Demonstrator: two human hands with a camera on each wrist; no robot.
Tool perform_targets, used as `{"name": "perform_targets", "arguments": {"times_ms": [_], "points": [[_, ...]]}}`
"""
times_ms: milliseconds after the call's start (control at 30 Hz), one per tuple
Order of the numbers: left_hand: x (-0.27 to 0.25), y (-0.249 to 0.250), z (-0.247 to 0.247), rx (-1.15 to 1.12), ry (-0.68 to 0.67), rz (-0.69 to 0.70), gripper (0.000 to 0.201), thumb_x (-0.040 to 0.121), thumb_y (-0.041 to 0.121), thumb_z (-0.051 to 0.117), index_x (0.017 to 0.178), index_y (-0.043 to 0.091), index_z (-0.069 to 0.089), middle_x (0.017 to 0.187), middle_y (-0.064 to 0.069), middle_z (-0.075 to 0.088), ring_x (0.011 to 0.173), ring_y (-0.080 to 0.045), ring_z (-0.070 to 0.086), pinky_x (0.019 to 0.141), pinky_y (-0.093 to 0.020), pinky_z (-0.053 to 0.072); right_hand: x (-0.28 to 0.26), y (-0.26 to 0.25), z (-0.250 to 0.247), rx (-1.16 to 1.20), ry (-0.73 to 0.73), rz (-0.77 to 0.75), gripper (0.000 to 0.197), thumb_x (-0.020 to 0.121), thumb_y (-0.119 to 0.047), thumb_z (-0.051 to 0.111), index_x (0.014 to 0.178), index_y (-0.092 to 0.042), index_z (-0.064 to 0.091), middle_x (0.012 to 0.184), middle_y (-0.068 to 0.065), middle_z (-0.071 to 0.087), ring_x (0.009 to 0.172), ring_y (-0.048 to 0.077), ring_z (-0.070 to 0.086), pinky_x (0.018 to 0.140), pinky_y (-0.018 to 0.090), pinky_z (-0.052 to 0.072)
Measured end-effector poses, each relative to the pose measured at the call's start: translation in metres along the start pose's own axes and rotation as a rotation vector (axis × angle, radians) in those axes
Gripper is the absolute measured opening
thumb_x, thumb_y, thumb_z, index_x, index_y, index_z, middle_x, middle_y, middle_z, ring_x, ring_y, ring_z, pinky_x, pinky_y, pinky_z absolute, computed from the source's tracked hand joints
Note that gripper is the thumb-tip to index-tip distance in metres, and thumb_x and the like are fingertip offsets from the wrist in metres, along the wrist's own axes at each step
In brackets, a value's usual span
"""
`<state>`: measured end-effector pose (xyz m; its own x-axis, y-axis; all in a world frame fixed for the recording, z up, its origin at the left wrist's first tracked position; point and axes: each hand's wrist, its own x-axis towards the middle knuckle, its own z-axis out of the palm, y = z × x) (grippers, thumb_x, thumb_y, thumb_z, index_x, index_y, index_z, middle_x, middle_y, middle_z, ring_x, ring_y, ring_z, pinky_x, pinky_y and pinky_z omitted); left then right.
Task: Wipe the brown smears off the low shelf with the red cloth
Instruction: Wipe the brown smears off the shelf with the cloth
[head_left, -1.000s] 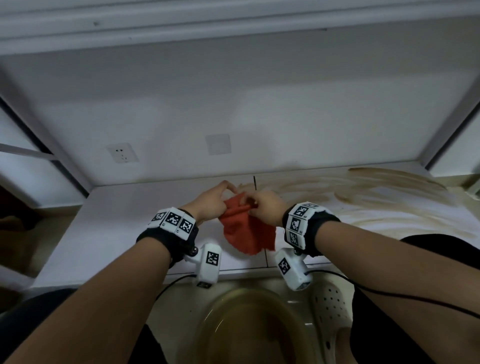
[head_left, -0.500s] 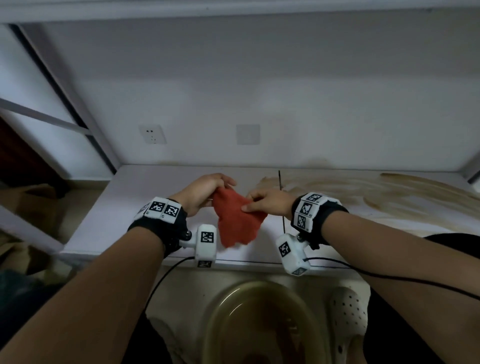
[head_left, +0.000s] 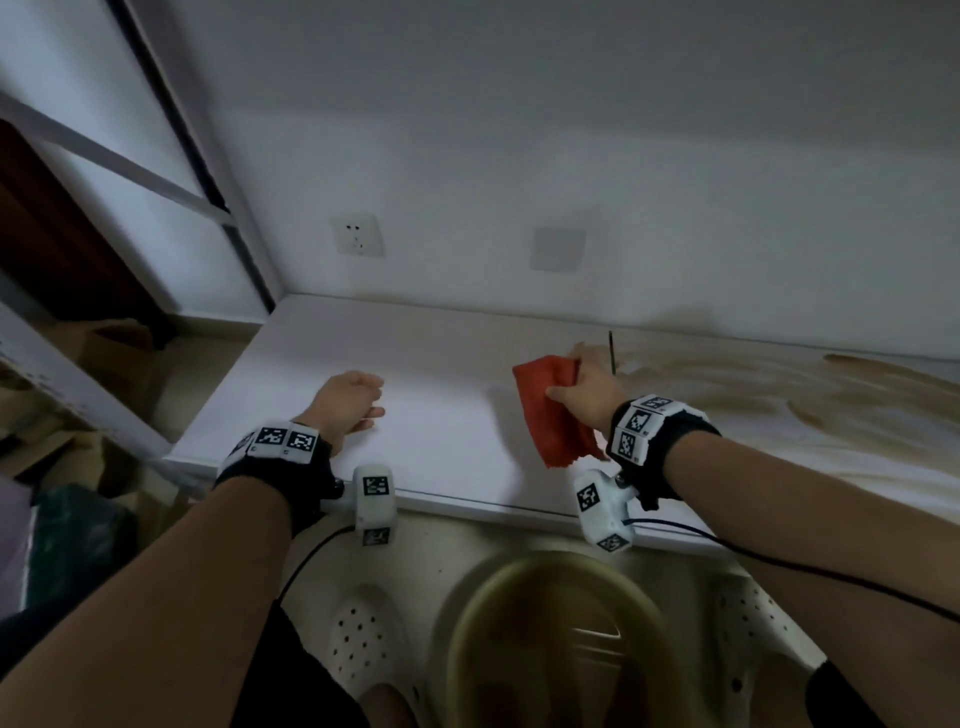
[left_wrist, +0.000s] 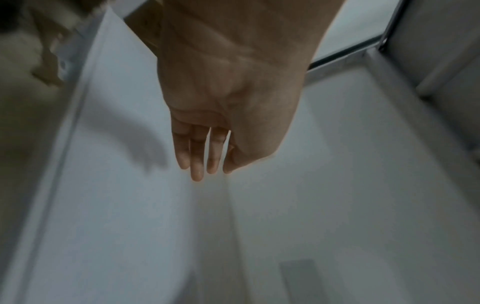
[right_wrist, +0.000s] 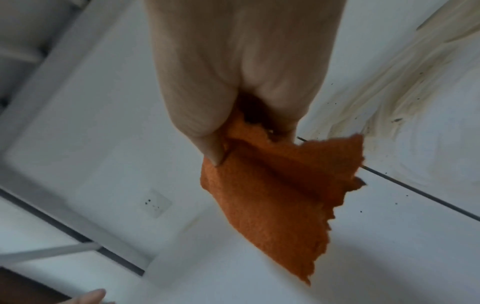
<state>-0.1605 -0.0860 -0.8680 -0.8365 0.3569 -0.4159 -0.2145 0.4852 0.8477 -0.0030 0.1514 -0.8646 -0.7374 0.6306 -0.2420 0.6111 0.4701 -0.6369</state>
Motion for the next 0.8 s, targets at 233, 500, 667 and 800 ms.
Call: {"name": "perform_targets", "arguments": {"times_ms": [233, 500, 667, 800], "points": [[0.036, -0.042, -0.010, 0.334, -0.013, -0.019, 0.026, 0.096, -0.001, 0.040, 0.102, 0.003, 0.064, 0.104, -0.017, 0.062, 0.088, -0.017, 0.070, 0.080, -0.025, 0.056, 0.021, 0.003, 0.045, -0.170, -0.038, -0.238, 0.038, 0.085, -0.006, 0.051, 0.122, -0.011, 0.049, 0.118, 0.013, 0.056, 0.107, 0.032, 0.056, 0.088, 0.034, 0.045], [0.042, -0.050, 0.021, 0.792, -0.046, 0.084, 0.038, 0.091, 0.001, 0.040, 0.122, 0.010, 0.060, 0.134, -0.009, 0.054, 0.125, -0.026, 0.049, 0.107, -0.032, 0.038, 0.040, 0.016, 0.089, -0.635, -0.546, -0.382, 0.050, 0.091, -0.027, 0.053, 0.139, -0.028, 0.041, 0.149, -0.001, 0.027, 0.126, 0.034, 0.036, 0.110, 0.045, 0.031], [0.048, -0.058, 0.034, 0.933, -0.103, 0.060, 0.044, 0.091, 0.003, 0.039, 0.132, 0.012, 0.055, 0.139, -0.008, 0.050, 0.129, -0.026, 0.046, 0.108, -0.033, 0.038, 0.040, 0.035, 0.091, -0.808, -0.559, -0.512, 0.056, 0.097, -0.046, 0.040, 0.148, -0.036, 0.021, 0.159, -0.010, 0.009, 0.144, 0.027, 0.009, 0.114, 0.048, 0.020], [0.049, -0.065, 0.044, 1.025, -0.059, 0.035, 0.040, 0.090, 0.007, 0.042, 0.124, 0.014, 0.063, 0.129, -0.007, 0.059, 0.117, -0.025, 0.056, 0.097, -0.031, 0.045, 0.035, 0.035, 0.101, -0.888, -0.688, -0.627, 0.049, 0.101, -0.036, 0.030, 0.148, -0.040, 0.017, 0.160, -0.011, 0.000, 0.148, 0.028, -0.003, 0.118, 0.050, 0.004]]}}
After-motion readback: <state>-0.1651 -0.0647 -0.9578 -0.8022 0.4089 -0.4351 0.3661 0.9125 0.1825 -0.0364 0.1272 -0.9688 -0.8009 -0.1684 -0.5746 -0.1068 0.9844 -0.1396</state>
